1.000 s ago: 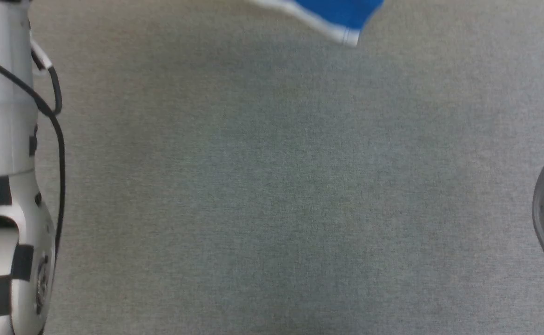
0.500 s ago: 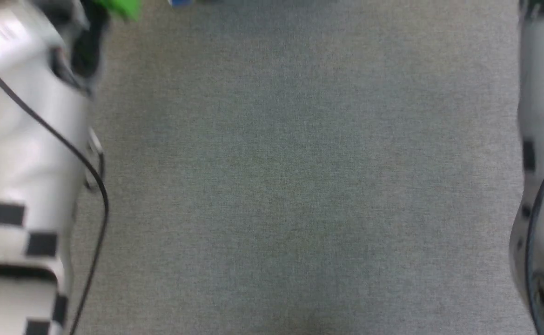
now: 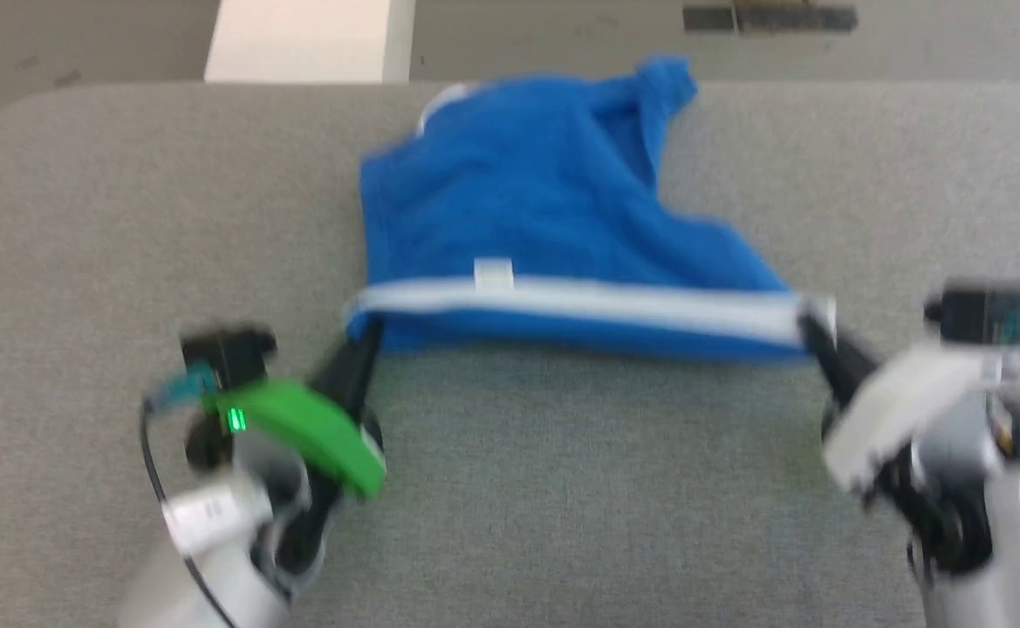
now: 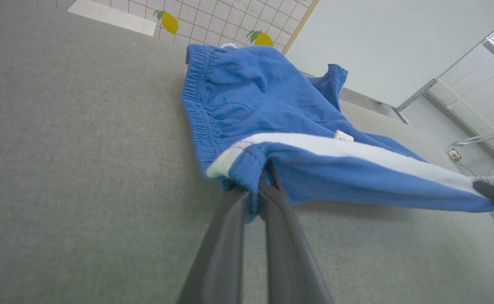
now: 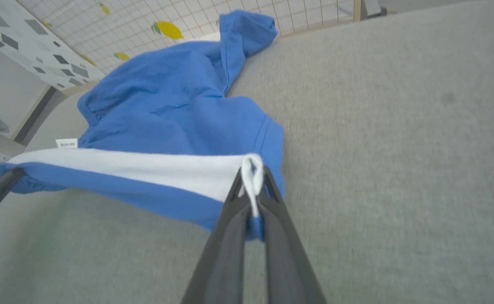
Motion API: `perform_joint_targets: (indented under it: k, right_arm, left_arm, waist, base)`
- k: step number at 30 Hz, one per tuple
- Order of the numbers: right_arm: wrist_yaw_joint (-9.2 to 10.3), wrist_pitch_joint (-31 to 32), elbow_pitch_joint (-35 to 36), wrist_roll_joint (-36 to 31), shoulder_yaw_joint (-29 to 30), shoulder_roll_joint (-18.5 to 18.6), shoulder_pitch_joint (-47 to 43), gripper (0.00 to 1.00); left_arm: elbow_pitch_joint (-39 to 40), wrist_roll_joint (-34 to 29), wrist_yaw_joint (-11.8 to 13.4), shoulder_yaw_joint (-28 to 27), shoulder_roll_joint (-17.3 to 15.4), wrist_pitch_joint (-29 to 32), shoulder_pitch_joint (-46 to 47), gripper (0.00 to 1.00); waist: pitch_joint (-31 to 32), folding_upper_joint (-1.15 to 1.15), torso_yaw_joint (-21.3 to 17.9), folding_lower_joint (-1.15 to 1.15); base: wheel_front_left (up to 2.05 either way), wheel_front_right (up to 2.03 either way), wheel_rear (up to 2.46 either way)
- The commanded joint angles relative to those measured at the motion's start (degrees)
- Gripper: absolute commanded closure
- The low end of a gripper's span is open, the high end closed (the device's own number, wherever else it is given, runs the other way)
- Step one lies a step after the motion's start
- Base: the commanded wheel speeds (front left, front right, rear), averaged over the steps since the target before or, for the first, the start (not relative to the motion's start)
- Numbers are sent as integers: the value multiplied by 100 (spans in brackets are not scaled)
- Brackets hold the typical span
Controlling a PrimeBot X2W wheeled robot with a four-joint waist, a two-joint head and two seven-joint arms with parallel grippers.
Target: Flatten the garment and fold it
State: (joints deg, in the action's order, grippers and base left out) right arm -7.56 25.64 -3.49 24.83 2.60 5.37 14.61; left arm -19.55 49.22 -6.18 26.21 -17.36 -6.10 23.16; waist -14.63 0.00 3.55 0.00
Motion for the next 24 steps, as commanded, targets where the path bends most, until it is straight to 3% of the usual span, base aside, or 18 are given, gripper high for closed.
perform_joint_targets:
  k: [1, 8, 15, 18, 24]
  right_arm:
    - [8, 113, 117, 124, 81, -47, -329, 100]
    - [8, 1128, 708, 629, 245, -159, -1876, 100]
    - [8, 2445, 1541, 1013, 457, -166, -2755, 100]
    - [8, 2453, 1950, 1142, 717, -200, -2639, 100]
    - [8, 1856, 1864, 640, 831, -229, -1432, 100]
  left_arm:
    - [67, 79, 79, 30, -18, 20, -289, 100]
    - [444, 259, 579, 144, -249, 396, -1555, 100]
    - [1128, 515, 1226, 137, -657, 1139, -2433, 100]
    - [1661, 745, 1349, -59, -717, 1190, -2628, 100]
    - [2209, 1036, 1208, -391, -618, 1064, -2270, 100]
  waist:
    - [549, 0, 52, 0]
    - [963, 0, -40, 0]
    - [1192, 0, -103, 0]
    - [1165, 0, -107, 0]
    - [839, 0, -116, 0]
  base:
    - [0, 0, 0]
    - [0, 0, 0]
    - [0, 0, 0]
    - [0, 0, 0]
    - [0, 0, 0]
